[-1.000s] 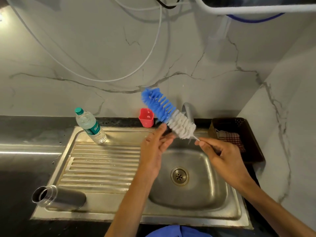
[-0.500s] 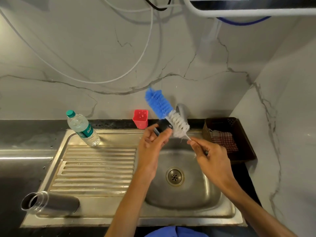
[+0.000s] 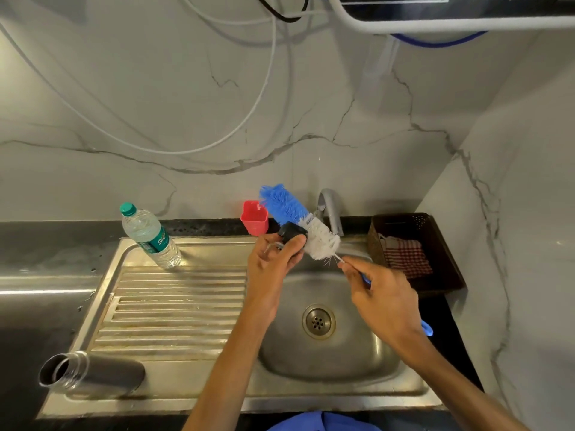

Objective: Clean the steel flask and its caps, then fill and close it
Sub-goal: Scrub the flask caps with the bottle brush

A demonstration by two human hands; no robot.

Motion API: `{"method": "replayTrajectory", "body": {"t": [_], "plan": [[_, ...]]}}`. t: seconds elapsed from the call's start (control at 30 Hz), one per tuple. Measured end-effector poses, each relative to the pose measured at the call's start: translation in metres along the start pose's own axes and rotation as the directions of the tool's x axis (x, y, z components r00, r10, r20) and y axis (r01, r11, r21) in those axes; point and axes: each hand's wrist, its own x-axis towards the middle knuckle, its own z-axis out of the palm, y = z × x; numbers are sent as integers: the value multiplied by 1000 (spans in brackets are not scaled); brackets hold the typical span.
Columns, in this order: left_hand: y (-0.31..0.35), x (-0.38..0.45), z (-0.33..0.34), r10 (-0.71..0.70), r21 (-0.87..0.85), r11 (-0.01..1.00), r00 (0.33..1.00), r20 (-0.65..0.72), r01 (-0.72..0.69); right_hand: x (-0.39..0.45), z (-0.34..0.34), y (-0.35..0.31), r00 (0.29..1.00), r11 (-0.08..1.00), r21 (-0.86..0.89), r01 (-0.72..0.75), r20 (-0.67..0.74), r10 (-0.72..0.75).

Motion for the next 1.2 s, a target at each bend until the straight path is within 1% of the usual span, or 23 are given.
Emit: {"method": "replayTrajectory", "body": {"t": [0.13,0.17,0.2,0.27,0.3,0.37,0.4,0.5,0.53,0.63,0.7,0.73,0.8,0.83,0.87,0.9,0.97,1.0,1.03,1.07,1.13,1.17,1.2], "plan": [[14,11,-25,28,183,983,990,-138,-3,-11,-5,9,1000,992,124,-16,-22,19],[17,10,-26,28,246,969,993,-111,0,-13,-4,10,1000,992,130,-7,-21,10],[18,6,-24,6,299,954,999,-40,6,-13,-2,9,1000,992,127,5,-20,-3],[16,-5,-13,-81,388,921,988,129,24,-10,2,7,999,994,107,27,-47,-22],[14,-11,-8,-122,432,901,976,180,33,-7,3,6,997,996,80,42,-70,-37],[9,-14,-2,-143,478,877,973,182,39,-4,-2,3,990,996,3,88,-113,-87],[10,-11,-3,-127,452,890,982,138,51,-6,-6,2,985,994,-32,108,-130,-111],[18,1,-16,-99,231,968,995,-13,99,-19,-13,-1,978,983,-119,142,-137,-158],[21,2,-17,-94,215,972,996,-4,92,-22,-13,-2,980,983,-118,142,-126,-157],[21,-10,-5,-76,220,975,983,168,38,-12,-8,-1,982,995,-40,95,-160,-100],[18,-14,2,-33,162,987,983,181,3,-4,-7,1,989,999,-6,47,-143,-48],[20,-12,3,-11,98,995,989,149,-4,-4,-7,2,991,999,0,38,-131,-38],[25,-2,0,2,-38,999,1000,19,-1,-11,-4,2,991,998,-7,70,-116,-70],[27,2,-2,1,-60,998,1000,-30,-3,-16,-3,1,990,996,-8,90,-112,-90],[29,4,-2,-1,-39,999,999,-39,-1,-19,-1,1,988,995,-9,100,-115,-100],[30,2,-2,-2,19,1000,1000,-9,2,-19,0,1,988,995,-12,97,-123,-98],[26,-5,1,-43,204,979,995,90,24,-16,1,3,988,997,-32,67,-134,-71],[25,-7,1,-61,273,961,993,105,31,-14,0,5,989,997,-51,56,-134,-62],[26,-8,1,-63,302,953,995,77,37,-15,0,7,989,996,-70,55,-135,-64],[28,-6,0,-32,320,947,999,4,29,-18,-1,8,988,994,-84,63,-137,-74],[32,1,-5,95,385,923,981,-171,-23,-25,-1,6,983,991,-93,96,-146,-109],[35,3,-6,124,389,920,974,-189,-42,-28,-1,4,982,991,-87,106,-150,-118],[36,2,-4,100,360,932,984,-151,-40,-27,0,3,982,991,-81,105,-152,-116]]}}
